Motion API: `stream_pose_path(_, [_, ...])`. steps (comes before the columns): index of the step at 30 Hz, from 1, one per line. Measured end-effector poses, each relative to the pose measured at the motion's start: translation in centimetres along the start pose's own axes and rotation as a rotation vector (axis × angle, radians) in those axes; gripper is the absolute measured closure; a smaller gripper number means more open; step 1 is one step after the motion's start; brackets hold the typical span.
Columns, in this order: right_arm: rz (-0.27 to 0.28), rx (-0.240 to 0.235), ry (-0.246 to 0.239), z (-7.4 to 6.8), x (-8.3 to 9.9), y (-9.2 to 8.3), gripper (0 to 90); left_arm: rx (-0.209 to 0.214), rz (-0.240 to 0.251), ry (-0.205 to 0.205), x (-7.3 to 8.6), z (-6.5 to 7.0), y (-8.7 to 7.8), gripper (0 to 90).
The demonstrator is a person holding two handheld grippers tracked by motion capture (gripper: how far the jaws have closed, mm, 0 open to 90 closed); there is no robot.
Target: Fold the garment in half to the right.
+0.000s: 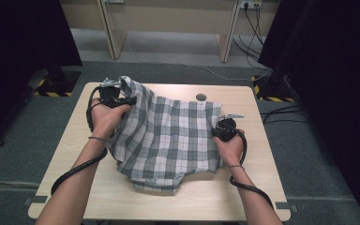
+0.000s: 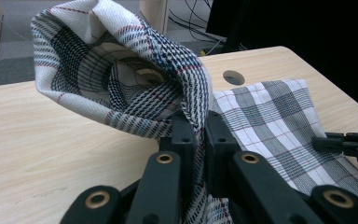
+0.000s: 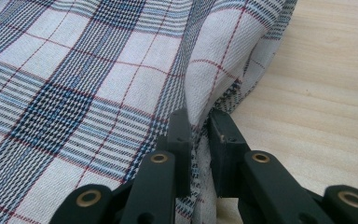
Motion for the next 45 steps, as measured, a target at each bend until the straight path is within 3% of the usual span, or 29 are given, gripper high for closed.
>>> stream_pose_path(45, [0.006,-0.006,-0.005,-2.1,-0.9,0.8,80.7,-0.003,-0.001,0.030,-1.3,2.3,1.1,83.6])
Point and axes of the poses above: each handheld gripper's, and its own axes: y roughly forward along the jaws, x roughly out of its underside, z roughly to its right, the point moved 5 cm from there along y, roughly forward along the jaws, and after that the axes turned 10 degrees about x, right-handed, at the moved point
